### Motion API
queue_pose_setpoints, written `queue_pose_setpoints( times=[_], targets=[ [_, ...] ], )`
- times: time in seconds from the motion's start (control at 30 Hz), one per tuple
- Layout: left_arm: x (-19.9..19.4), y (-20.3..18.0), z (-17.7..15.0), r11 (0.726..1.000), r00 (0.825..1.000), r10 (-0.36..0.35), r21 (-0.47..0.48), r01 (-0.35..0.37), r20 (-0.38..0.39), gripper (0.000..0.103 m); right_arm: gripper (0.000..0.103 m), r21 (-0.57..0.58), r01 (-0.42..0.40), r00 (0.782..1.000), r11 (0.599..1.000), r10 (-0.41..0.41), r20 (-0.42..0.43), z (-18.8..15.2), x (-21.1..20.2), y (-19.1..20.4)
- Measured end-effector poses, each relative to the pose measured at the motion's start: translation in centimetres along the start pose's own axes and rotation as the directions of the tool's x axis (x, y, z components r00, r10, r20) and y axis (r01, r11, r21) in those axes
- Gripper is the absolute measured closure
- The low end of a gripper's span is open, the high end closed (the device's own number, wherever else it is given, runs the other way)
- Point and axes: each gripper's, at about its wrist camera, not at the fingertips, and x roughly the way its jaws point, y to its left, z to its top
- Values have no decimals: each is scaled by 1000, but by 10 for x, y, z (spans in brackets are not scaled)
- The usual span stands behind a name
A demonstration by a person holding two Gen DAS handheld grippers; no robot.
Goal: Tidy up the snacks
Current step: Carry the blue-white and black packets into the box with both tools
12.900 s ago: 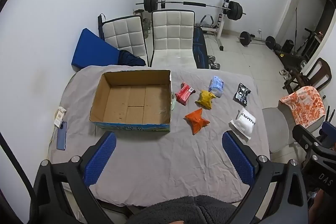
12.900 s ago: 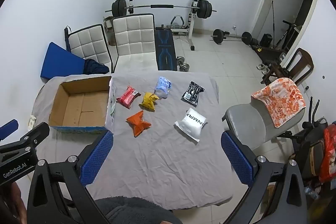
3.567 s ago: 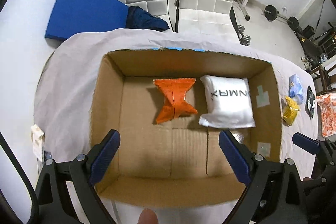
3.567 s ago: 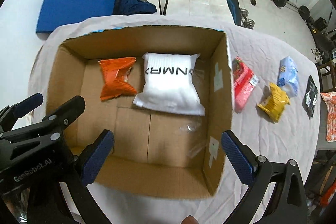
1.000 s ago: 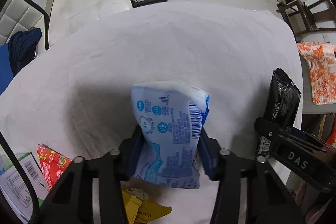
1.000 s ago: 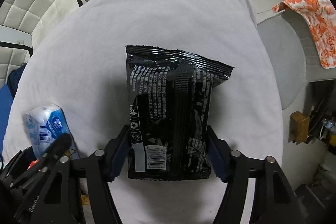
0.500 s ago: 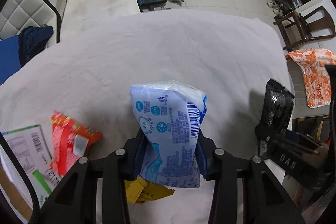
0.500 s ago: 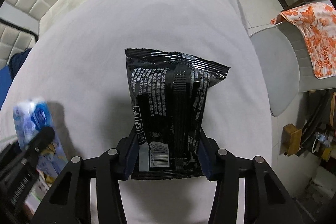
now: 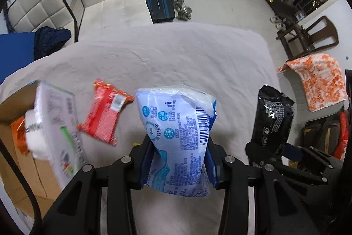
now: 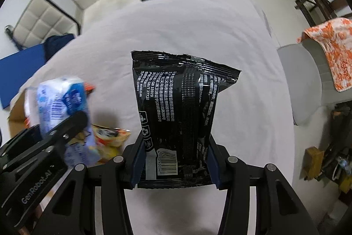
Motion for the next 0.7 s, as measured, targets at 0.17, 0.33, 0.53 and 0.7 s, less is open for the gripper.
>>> queue_pose_setpoints(
  times=[0.17,0.33,0.53,0.7],
  targets=[
    [-47,32,-20,999,998,-30,-29,32,63,65,52,-69,-32,998,997,36,55,-31,-41,38],
    [-93,70,-37,996,991,-53,-60,61,126,65,52,-131,-64,993,989,76,89,-57,-73,86],
    [-137,139,-59,992,983,-21,-116,43,181,64,52,-217,-93,988,972,116,98,-88,-97,158],
    [-154,205,-87,980,983,37,-199,0,182,64,52,-294,-130,985,947,157,70,-118,-96,225]
  ],
)
